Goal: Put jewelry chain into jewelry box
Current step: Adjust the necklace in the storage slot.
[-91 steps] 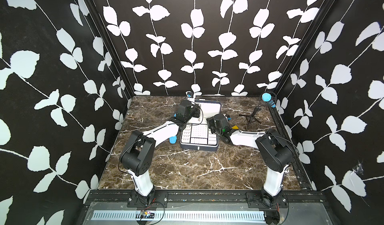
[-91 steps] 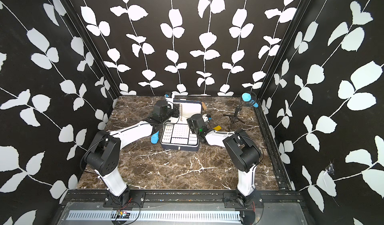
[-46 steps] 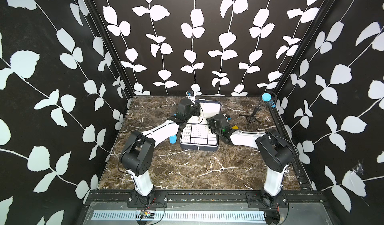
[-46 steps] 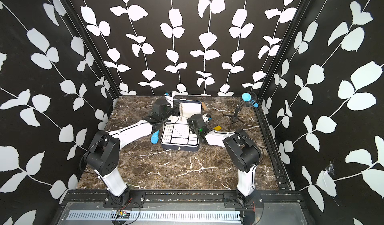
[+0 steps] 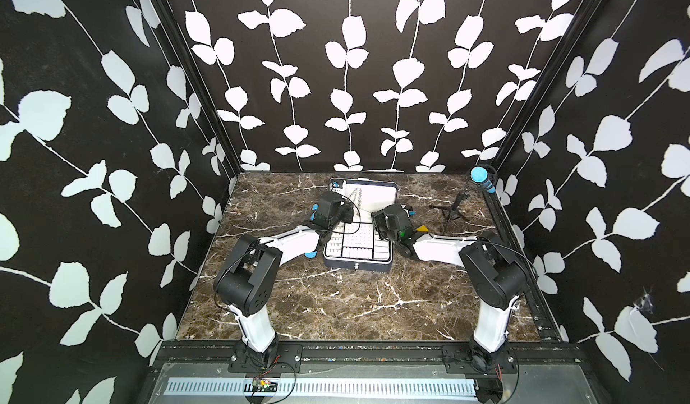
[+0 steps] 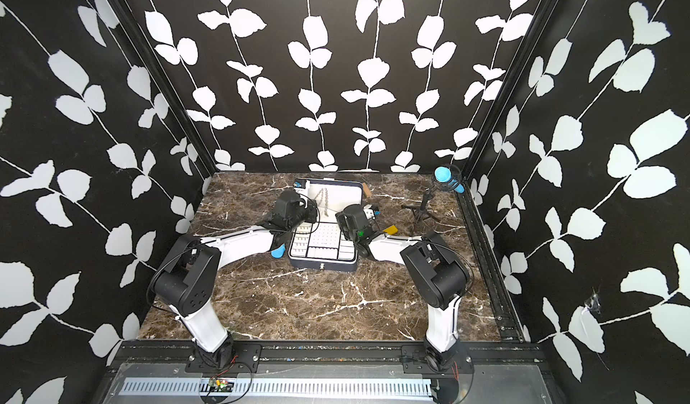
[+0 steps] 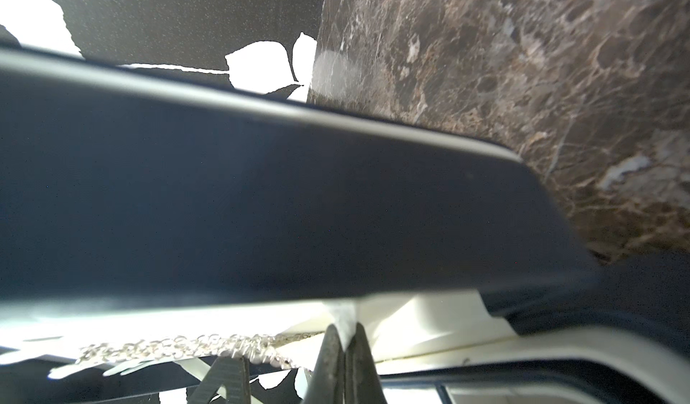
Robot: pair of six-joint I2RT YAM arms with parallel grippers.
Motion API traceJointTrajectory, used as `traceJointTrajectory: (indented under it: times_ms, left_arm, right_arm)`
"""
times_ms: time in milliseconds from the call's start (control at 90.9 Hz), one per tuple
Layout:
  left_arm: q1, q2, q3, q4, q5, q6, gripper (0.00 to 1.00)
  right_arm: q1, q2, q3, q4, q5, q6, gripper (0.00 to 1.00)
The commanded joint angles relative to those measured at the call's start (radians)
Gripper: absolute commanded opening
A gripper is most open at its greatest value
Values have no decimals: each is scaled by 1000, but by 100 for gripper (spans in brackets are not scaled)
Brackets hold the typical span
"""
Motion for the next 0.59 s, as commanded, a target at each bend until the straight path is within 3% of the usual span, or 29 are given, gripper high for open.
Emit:
traceJointTrajectory:
  times_ms: [0,385,473,583]
  left_arm:
    - [7,-20,-7,16,-13,-7,0]
    - [7,-43,-36,16,18,-26,1]
    - [7,-59,-31,4,18,-28,24]
    - [7,-81,-29,-10,25,-23,34]
  right_arm:
    - [13,-11,-3,-15,-45,-10,0]
    - [13,-10,-2,-12,-49,-8,0]
    - [13,-8,0,-12,-51,-6,0]
    - [13,-6,4,-10,-51,-3,0]
